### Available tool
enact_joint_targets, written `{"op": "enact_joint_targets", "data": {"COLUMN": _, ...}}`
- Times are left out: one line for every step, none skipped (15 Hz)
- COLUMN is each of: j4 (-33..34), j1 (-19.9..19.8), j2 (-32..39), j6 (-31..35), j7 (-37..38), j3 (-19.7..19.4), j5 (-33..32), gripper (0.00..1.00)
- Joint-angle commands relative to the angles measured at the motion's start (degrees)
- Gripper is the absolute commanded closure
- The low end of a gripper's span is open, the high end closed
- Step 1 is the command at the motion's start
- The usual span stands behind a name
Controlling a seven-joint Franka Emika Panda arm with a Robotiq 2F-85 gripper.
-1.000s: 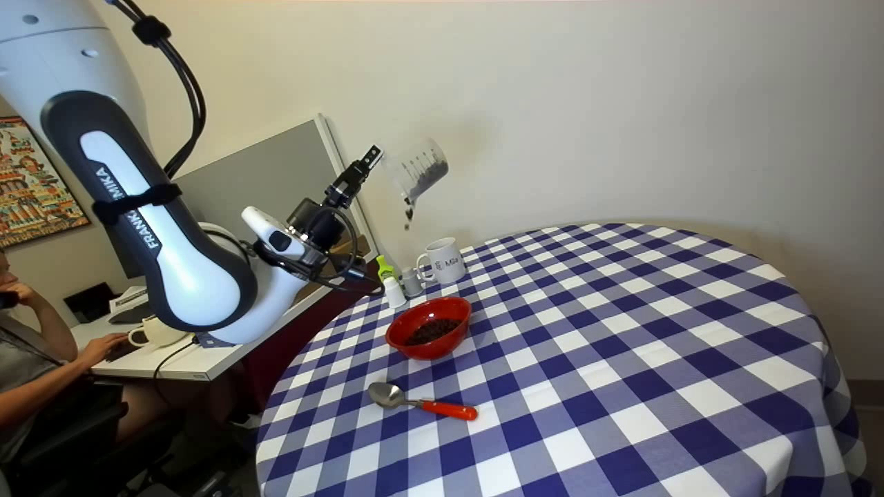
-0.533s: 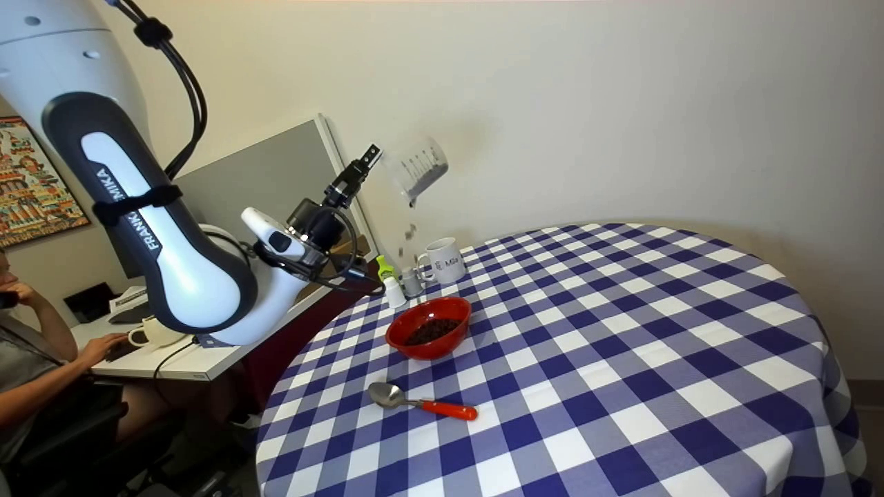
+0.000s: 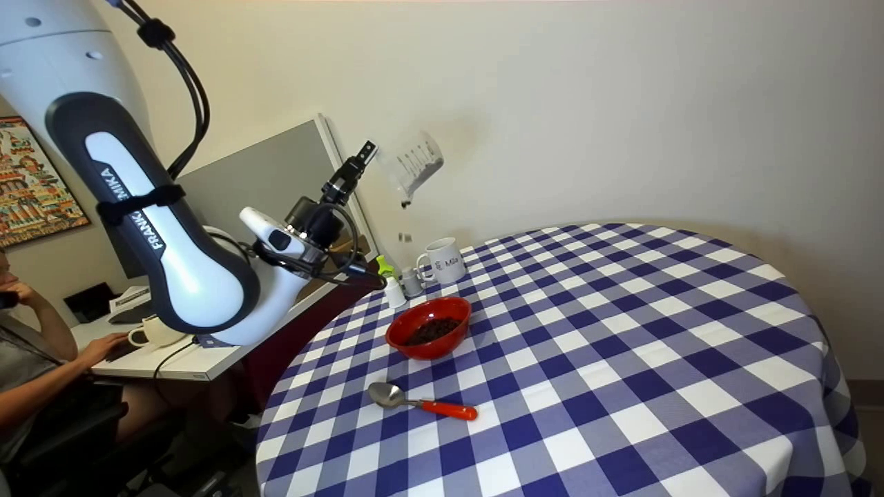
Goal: Pour the contents in the jug into the red bowl
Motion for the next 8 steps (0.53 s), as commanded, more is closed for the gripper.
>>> {"op": "enact_joint_targets", "data": {"j4": -0.63, "j1": -0.27, "j2": 0.98, "j6": -3.56, "j7": 2.64, "j3": -0.36, "j5": -2.42, "gripper": 0.90}}
{"op": "enact_joint_targets", "data": {"j4": -0.65, "j1": -0.26, "j2": 1.08, "j6": -3.88, "j7": 2.63, "j3": -0.39, "j5": -2.70, "gripper": 0.90}}
{"op": "enact_joint_targets", "data": {"j4": -0.69, "j1": -0.24, "j2": 1.17, "j6": -4.21, "j7": 2.56, "j3": -0.43, "j5": -3.05, "gripper": 0.90}}
{"op": "enact_joint_targets", "data": {"j4": -0.71, "j1": -0.25, "j2": 1.26, "j6": -4.46, "j7": 2.52, "j3": -0.43, "j5": -3.34, "gripper": 0.90}}
{"op": "enact_joint_targets", "data": {"j4": -0.72, "j1": -0.24, "j2": 1.40, "j6": -4.75, "j7": 2.50, "j3": -0.47, "j5": -3.69, "gripper": 0.90}}
{"op": "enact_joint_targets", "data": {"j4": -0.71, "j1": -0.24, "j2": 1.55, "j6": -5.05, "j7": 2.42, "j3": -0.48, "j5": -3.93, "gripper": 0.90}}
{"op": "enact_joint_targets", "data": {"j4": -0.68, "j1": -0.22, "j2": 1.75, "j6": -5.45, "j7": 2.35, "j3": -0.52, "j5": -4.24, "gripper": 0.90}}
{"op": "enact_joint_targets", "data": {"j4": -0.67, "j1": -0.22, "j2": 1.93, "j6": -5.78, "j7": 2.31, "j3": -0.59, "j5": -4.55, "gripper": 0.90}}
